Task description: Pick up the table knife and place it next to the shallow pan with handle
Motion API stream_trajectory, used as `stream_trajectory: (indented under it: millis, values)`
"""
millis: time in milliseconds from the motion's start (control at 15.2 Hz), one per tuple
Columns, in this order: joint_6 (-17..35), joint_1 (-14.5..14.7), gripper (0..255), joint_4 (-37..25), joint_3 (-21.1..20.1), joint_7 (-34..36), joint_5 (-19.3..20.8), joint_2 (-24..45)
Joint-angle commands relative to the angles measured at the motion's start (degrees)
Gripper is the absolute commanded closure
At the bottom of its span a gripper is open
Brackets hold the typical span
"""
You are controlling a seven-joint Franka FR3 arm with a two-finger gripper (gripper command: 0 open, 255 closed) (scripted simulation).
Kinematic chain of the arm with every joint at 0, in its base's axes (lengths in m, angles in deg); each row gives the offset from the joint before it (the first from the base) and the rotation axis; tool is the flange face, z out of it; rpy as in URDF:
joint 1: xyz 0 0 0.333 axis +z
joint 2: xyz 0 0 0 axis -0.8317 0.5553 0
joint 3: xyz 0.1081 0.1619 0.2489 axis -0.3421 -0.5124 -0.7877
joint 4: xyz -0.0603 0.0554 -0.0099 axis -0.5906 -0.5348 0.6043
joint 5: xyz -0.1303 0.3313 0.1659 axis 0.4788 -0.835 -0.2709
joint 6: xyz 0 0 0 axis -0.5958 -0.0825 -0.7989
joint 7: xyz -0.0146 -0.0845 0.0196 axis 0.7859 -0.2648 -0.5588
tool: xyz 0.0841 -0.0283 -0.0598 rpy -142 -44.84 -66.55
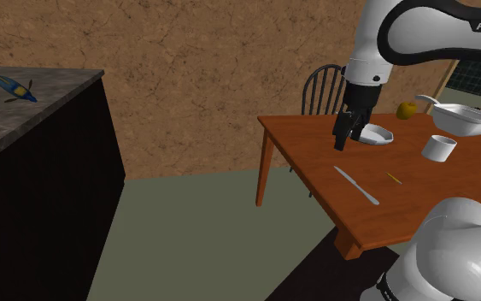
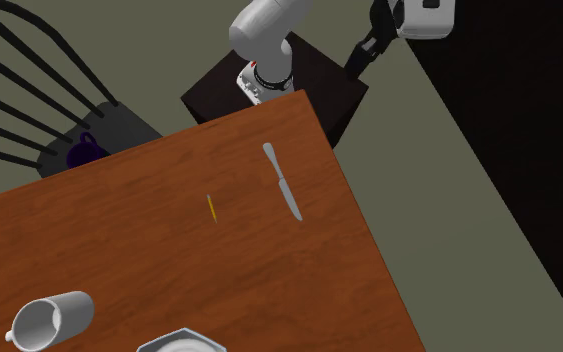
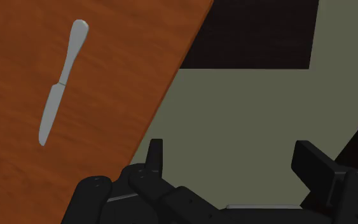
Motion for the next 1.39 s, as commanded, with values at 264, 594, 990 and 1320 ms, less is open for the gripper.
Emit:
stream_trajectory:
  millis: [264,594,990,1320]
  values:
    - [5.8,-2.8,0,4.56,3.65,-0.73,2.83,0.49]
    - [13.53,-6.51,0,9.08,8.53,-1.61,6.38,2.63]
    - [23.52,-10.86,0,12.62,14.88,-2.67,10.35,7.66]
    - [32.37,-13.94,0,13.87,20.55,-3.76,12.83,13.98]
